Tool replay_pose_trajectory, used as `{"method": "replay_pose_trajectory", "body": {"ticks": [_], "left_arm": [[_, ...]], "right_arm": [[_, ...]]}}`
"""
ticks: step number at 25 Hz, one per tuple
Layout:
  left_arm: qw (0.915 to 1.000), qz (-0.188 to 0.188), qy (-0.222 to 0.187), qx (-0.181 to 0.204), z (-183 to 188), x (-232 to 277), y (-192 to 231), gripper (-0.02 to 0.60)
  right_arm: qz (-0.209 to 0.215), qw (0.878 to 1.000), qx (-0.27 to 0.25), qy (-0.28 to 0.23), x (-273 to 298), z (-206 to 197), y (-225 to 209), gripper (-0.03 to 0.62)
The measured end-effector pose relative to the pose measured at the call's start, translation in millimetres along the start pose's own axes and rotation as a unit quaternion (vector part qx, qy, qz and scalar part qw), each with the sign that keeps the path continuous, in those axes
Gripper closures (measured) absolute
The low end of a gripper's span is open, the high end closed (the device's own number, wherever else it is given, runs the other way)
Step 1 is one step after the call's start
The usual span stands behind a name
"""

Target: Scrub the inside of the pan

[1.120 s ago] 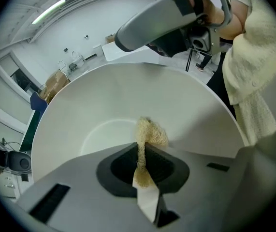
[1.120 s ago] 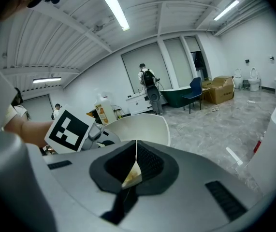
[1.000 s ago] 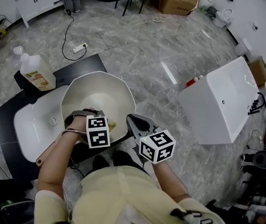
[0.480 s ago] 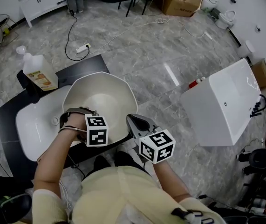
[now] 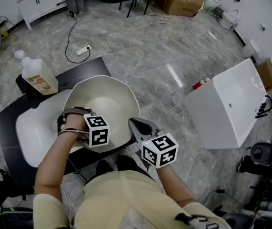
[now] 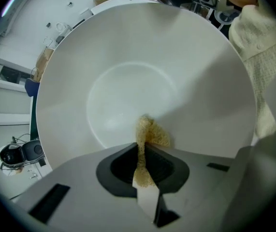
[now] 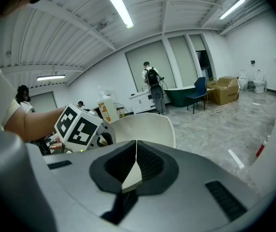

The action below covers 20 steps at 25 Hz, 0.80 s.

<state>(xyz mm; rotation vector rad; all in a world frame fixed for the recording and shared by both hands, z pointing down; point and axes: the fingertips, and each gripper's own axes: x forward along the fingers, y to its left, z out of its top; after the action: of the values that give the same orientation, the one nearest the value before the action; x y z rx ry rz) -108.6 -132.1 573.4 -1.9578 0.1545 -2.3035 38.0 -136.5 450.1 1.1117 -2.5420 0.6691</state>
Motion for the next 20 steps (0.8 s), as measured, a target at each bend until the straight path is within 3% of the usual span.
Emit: {"method": "replay_pose_trajectory", "body": {"ticks": [5, 8, 13, 20], "left_arm": [[0.9994, 0.015, 0.010, -0.028, -7, 4, 14, 0.541], [0.9971, 0.050, 0.017, -0.055, -13, 6, 31, 0.541], [0.9873, 0.115, 0.024, -0.107, -19, 8, 61, 0.541], [0.9713, 0.188, 0.027, -0.143, -20, 9, 92, 0.541]], "right_arm": [[-0.001, 1.000, -0.001, 0.003, 2, 0, -1, 0.577], [-0.002, 1.000, 0.000, 0.003, 3, 0, -3, 0.577], [-0.002, 1.000, 0.003, 0.004, 4, 1, -5, 0.577], [-0.010, 1.000, 0.006, 0.004, 4, 1, -10, 0.577]]}}
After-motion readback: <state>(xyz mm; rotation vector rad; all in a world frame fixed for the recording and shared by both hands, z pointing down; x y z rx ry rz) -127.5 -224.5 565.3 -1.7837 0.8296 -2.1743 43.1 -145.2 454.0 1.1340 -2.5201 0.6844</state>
